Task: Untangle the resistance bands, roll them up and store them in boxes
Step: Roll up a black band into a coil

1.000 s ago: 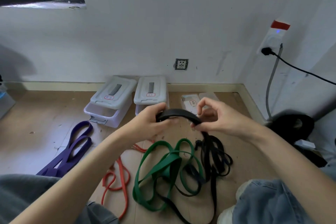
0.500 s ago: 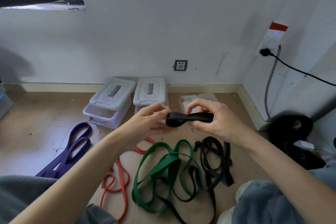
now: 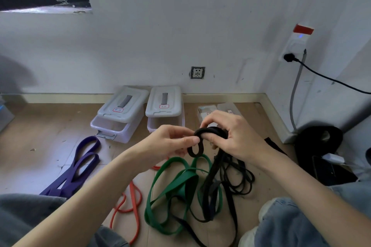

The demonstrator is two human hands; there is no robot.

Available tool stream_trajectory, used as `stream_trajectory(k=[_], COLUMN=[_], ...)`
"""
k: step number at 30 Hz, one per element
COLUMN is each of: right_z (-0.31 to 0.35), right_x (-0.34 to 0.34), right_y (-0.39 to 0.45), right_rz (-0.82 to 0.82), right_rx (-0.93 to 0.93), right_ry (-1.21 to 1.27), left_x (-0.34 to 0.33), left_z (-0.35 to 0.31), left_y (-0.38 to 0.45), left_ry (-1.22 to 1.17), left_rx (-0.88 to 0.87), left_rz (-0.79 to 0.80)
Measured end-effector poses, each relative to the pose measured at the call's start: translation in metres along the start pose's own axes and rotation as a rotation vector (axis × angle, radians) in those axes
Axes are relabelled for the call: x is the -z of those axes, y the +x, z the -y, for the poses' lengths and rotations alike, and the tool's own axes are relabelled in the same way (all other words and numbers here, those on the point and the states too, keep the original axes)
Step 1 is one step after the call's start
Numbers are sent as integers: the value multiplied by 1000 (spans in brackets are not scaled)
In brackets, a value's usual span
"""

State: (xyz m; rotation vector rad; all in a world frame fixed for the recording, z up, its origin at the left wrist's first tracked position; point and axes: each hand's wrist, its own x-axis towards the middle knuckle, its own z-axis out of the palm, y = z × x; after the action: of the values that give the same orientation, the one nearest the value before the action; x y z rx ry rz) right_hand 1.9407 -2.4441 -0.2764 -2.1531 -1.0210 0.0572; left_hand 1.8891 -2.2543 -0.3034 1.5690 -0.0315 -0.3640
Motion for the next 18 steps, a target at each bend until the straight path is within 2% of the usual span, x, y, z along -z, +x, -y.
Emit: stream_trajectory(k=[3, 6, 10, 14, 18], right_z=[4, 7, 10, 9, 9], right_x=[-4, -3, 1, 6, -6], right_y=[0, 2, 4, 4, 0], right_rz=[7, 82, 91, 102, -29], right_rx=[-9, 42, 73, 69, 32], right_ry=[47, 29, -63, -132, -201], left_x=[1, 2, 3, 2, 4], left_z=[0, -3, -5, -11, -4], left_y=[0, 0, 0, -1, 3], left_ry=[-144, -213, -163, -3, -83], left_rx=[43, 75, 133, 148, 131], left_rz=[44, 42, 20, 123, 27])
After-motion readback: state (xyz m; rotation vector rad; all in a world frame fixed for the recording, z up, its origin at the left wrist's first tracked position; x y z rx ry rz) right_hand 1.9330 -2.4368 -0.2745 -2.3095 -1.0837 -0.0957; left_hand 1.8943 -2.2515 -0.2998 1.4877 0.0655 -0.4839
